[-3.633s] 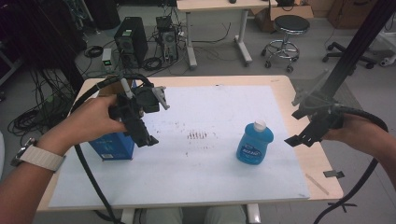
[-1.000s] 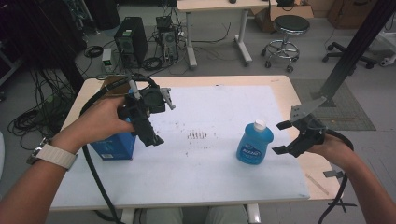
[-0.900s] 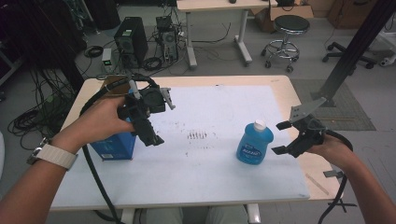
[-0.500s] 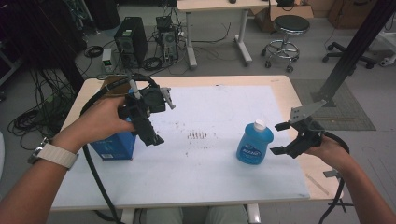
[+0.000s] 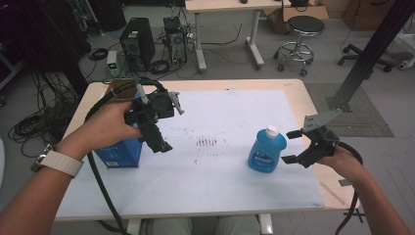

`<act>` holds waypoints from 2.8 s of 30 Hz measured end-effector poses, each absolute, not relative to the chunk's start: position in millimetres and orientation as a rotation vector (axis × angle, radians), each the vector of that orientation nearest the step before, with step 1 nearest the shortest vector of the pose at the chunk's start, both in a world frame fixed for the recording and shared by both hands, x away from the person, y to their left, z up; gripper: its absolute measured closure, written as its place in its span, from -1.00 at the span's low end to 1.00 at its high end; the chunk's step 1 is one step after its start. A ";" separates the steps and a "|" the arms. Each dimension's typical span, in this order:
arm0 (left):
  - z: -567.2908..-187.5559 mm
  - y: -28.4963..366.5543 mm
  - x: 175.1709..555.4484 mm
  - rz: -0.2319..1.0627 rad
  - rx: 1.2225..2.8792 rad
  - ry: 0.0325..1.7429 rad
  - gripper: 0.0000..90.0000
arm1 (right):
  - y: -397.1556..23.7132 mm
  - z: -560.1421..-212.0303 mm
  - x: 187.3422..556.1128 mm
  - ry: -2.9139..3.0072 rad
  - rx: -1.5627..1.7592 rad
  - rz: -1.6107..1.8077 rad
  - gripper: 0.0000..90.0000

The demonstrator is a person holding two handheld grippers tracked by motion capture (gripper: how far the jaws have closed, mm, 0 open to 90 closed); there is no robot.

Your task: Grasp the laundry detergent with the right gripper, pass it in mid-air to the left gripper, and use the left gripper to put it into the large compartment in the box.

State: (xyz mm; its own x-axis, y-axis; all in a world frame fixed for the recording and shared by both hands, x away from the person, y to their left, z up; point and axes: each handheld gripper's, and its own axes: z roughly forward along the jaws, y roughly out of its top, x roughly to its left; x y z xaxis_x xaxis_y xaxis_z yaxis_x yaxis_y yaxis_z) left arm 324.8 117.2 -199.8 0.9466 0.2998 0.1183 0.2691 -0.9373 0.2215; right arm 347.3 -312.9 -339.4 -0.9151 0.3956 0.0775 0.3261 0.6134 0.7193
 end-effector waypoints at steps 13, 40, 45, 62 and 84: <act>-201.6 117.9 326.0 0.217 2.898 0.435 -0.91 | -314.2 -349.6 347.2 2.729 0.620 1.230 -0.87; -202.8 119.7 324.8 0.213 2.899 0.445 -0.91 | -300.9 -370.5 349.8 2.711 0.613 1.309 -0.87; -203.4 120.9 325.1 0.212 2.899 0.448 -0.91 | -296.3 -372.8 350.5 2.697 0.603 1.327 -0.87; -203.4 120.7 324.6 0.212 2.904 0.451 -0.91 | -283.1 -380.1 352.7 2.658 0.582 1.378 -0.84; -203.4 122.2 325.1 0.212 2.903 0.456 -0.91 | -280.2 -383.5 352.4 2.636 0.548 1.419 -0.49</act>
